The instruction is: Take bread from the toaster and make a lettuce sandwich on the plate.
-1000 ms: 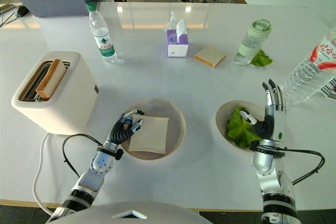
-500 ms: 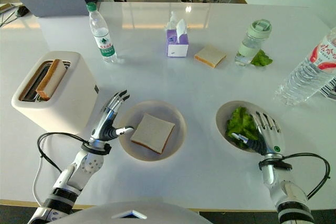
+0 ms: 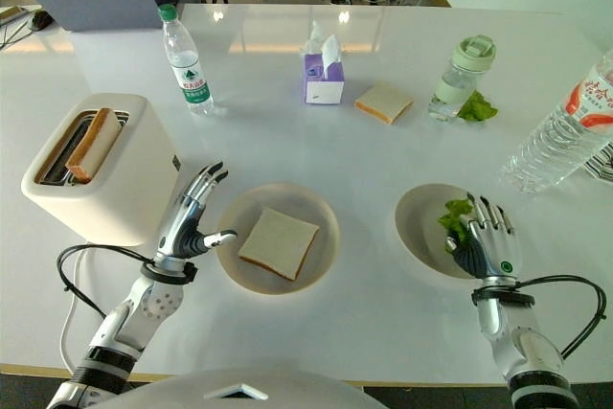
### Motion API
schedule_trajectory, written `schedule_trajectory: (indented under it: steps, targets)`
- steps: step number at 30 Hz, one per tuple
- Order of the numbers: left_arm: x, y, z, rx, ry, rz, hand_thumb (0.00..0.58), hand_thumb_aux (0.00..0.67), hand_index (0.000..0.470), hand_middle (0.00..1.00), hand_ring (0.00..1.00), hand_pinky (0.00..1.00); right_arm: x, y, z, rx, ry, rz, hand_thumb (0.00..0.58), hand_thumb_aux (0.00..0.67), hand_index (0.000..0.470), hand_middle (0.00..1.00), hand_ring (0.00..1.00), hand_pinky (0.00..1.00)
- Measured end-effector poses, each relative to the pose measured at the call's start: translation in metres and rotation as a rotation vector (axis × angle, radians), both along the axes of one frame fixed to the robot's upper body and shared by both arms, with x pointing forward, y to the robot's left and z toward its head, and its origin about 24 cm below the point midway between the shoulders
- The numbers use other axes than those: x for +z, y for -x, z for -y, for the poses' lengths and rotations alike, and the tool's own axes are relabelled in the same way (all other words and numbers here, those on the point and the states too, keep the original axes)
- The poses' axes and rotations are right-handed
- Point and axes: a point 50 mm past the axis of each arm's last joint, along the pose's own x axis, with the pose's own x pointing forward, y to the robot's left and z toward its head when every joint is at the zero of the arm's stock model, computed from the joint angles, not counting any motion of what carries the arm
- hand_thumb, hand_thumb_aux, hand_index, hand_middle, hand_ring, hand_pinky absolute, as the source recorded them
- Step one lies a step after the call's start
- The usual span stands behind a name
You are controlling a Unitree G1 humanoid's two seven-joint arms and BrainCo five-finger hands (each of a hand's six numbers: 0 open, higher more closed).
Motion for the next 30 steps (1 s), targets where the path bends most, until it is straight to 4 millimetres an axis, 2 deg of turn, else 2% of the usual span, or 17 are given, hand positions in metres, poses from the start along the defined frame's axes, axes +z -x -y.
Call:
schedule_trajectory:
  steps: [3, 5, 7, 9, 13, 15, 19, 23, 24, 25, 26, 30]
  targets:
    - [0.0, 0.001, 0.0, 0.0, 0.01, 0.003, 0.0, 0.0, 0.0, 0.0, 0.0, 0.0, 0.021, -0.009, -0.018, 0.088, 0.013, 0.143, 0.58, 0.67, 0.47, 0.0, 0.0, 0.0]
    - [0.001, 0.001, 0.0, 0.005, 0.025, 0.018, 0.0, 0.0, 0.0, 0.0, 0.0, 0.0, 0.041, -0.018, -0.046, 0.216, -0.026, 0.26, 0.58, 0.67, 0.47, 0.0, 0.0, 0.0]
    - [0.002, 0.001, 0.0, 0.012, 0.036, 0.032, 0.0, 0.0, 0.0, 0.0, 0.0, 0.0, 0.047, -0.026, -0.082, 0.376, -0.11, 0.304, 0.58, 0.67, 0.47, 0.0, 0.0, 0.0]
    - [0.003, 0.001, -0.001, 0.02, 0.044, 0.043, 0.0, 0.0, 0.0, 0.0, 0.0, 0.0, 0.042, -0.032, -0.106, 0.505, -0.166, 0.279, 0.58, 0.67, 0.47, 0.0, 0.0, 0.0]
    - [0.011, -0.002, 0.004, 0.024, 0.07, 0.099, 0.0, 0.0, 0.0, 0.0, 0.0, 0.0, 0.008, -0.037, -0.164, 0.799, -0.2, 0.144, 0.58, 0.67, 0.47, 0.0, 0.0, 0.0]
    - [0.012, -0.003, 0.004, 0.029, 0.077, 0.113, 0.0, 0.0, 0.0, 0.0, 0.0, 0.0, 0.001, -0.041, -0.184, 0.904, -0.179, 0.115, 0.58, 0.67, 0.47, 0.0, 0.0, 0.0]
    - [0.014, -0.004, 0.005, 0.028, 0.081, 0.127, 0.0, 0.0, 0.0, 0.0, 0.0, 0.0, -0.015, -0.043, -0.193, 0.959, -0.139, 0.054, 0.58, 0.67, 0.47, 0.0, 0.0, 0.0]
    - [0.015, -0.005, 0.004, 0.029, 0.082, 0.129, 0.0, 0.0, 0.0, 0.0, 0.0, 0.0, -0.018, -0.042, -0.194, 0.966, -0.142, 0.056, 0.58, 0.67, 0.47, 0.0, 0.0, 0.0]
    - [0.015, -0.005, 0.003, 0.034, 0.081, 0.131, 0.0, 0.0, 0.0, 0.0, 0.0, 0.0, -0.018, -0.042, -0.194, 0.971, -0.139, 0.055, 0.558, 0.539, 0.378, 0.0, 0.0, 0.0]
    - [0.016, -0.005, 0.002, 0.042, 0.08, 0.133, 0.0, 0.0, 0.0, 0.0, 0.0, 0.0, -0.018, -0.041, -0.194, 0.976, -0.135, 0.054, 0.183, 0.116, 0.081, 0.0, 0.0, 0.0]
    - [0.019, -0.006, -0.003, 0.064, 0.078, 0.146, 0.0, 0.0, 0.0, 0.0, 0.0, 0.0, -0.018, -0.041, -0.193, 0.98, -0.128, 0.051, 0.0, 0.0, 0.0, 0.0, 0.0, 0.0]
    - [0.04, -0.008, -0.028, 0.194, 0.051, 0.233, 0.0, 0.0, 0.0, 0.0, 0.0, 0.0, -0.012, -0.039, -0.194, 0.99, -0.122, 0.072, 0.0, 0.0, 0.0, 0.0, 0.0, 0.0]
